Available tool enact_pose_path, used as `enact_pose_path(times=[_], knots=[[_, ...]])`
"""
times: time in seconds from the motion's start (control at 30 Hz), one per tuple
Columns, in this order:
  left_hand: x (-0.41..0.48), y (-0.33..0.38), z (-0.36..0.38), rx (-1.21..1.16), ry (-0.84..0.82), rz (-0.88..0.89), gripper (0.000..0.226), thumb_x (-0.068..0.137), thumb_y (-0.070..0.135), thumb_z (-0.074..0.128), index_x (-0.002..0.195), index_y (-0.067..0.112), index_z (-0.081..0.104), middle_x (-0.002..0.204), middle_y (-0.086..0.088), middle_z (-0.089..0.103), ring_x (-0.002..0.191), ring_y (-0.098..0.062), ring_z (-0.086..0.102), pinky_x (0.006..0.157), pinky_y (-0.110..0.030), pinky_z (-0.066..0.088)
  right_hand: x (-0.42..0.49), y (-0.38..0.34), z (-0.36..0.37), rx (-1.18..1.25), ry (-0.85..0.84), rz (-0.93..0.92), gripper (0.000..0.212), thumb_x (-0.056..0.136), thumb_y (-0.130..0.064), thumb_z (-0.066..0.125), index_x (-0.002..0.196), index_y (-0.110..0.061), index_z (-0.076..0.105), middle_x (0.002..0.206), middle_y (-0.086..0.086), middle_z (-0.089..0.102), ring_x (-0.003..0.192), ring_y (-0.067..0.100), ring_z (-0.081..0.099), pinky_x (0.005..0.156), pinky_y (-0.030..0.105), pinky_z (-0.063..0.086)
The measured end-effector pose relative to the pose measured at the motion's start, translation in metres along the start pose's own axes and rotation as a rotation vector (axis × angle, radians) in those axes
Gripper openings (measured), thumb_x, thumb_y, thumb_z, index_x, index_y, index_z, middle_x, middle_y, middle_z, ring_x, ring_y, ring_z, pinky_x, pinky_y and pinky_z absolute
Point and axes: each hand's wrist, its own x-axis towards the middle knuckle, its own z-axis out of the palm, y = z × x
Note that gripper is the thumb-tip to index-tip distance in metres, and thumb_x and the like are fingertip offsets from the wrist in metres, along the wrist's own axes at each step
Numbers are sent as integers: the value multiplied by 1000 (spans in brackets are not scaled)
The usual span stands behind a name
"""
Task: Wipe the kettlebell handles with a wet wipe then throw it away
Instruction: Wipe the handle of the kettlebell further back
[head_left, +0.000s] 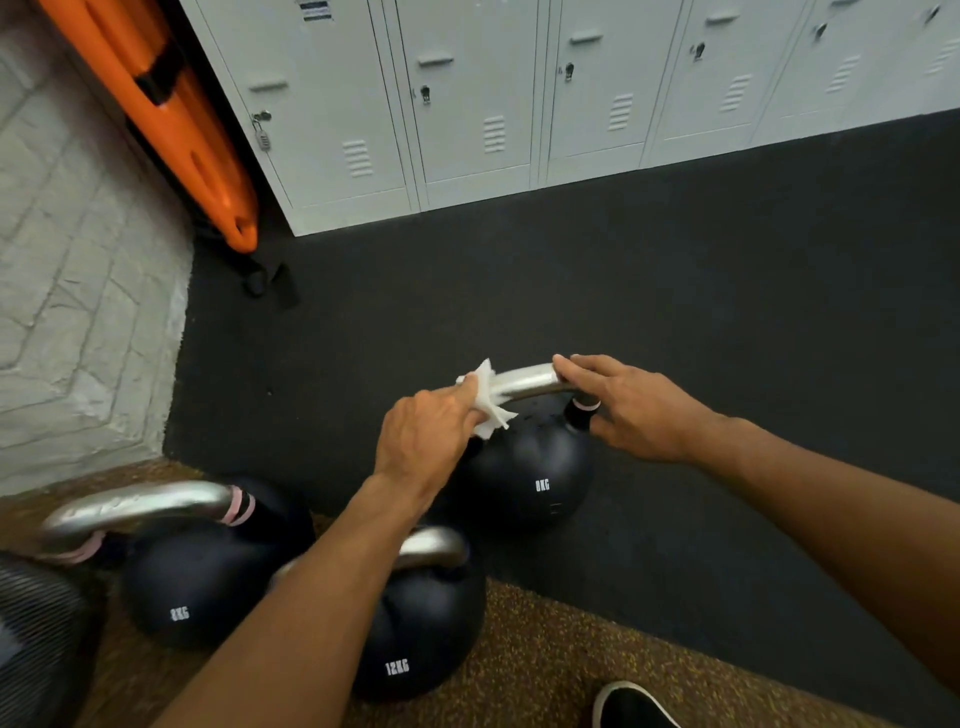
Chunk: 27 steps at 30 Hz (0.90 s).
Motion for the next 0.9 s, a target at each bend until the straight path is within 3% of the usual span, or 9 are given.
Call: enact_pose_path(times=[0.1,0.17,0.23,0.3,0.43,0.73,0.9], knots=[[4,10,4,-72,41,12,48,102,37,47,147,20,43,131,3,65,100,-31,67,75,-41,49,-1,0,6,23,24,17,73,95,-26,50,157,-33,12,162,-3,21,134,26,45,102,41,45],[-6,12,10,-111,17,-4,53,104,26,44,154,14,33,150,-2,50,118,-30,61,92,-40,49,-2,0,7,32,37,21,74,94,-25,50,157,-33,12,162,-3,20,135,25,44,102,40,45],[-20,16,14,-82,-21,0,61,103,25,35,158,6,16,163,-11,27,145,-25,36,117,-36,30,-3,0,9,42,49,19,76,94,-23,50,157,-34,11,163,-3,19,137,25,42,102,39,45],[-28,26,13,-56,-70,3,69,103,38,26,158,3,3,167,-14,9,154,-21,14,124,-39,13,-3,1,11,55,50,23,77,93,-22,51,158,-34,10,163,-3,18,140,25,38,104,38,43],[-26,46,3,4,-134,-16,78,103,49,24,157,4,-9,167,-15,-6,155,-23,1,126,-44,6,-2,1,13,69,48,25,81,90,-19,52,158,-34,10,163,-4,17,142,24,35,105,37,43],[-1,54,-11,-28,-198,-41,76,100,45,28,159,6,-1,168,-13,2,154,-23,9,125,-46,9,-4,-1,15,86,63,36,77,94,-19,49,158,-35,10,164,-5,16,142,23,34,107,39,41],[-18,55,-15,4,-248,-14,78,100,49,26,158,8,-6,168,-11,-4,155,-22,2,126,-47,5,-5,-1,12,75,41,31,78,94,-20,49,157,-34,7,164,-5,13,142,22,33,107,40,42]])
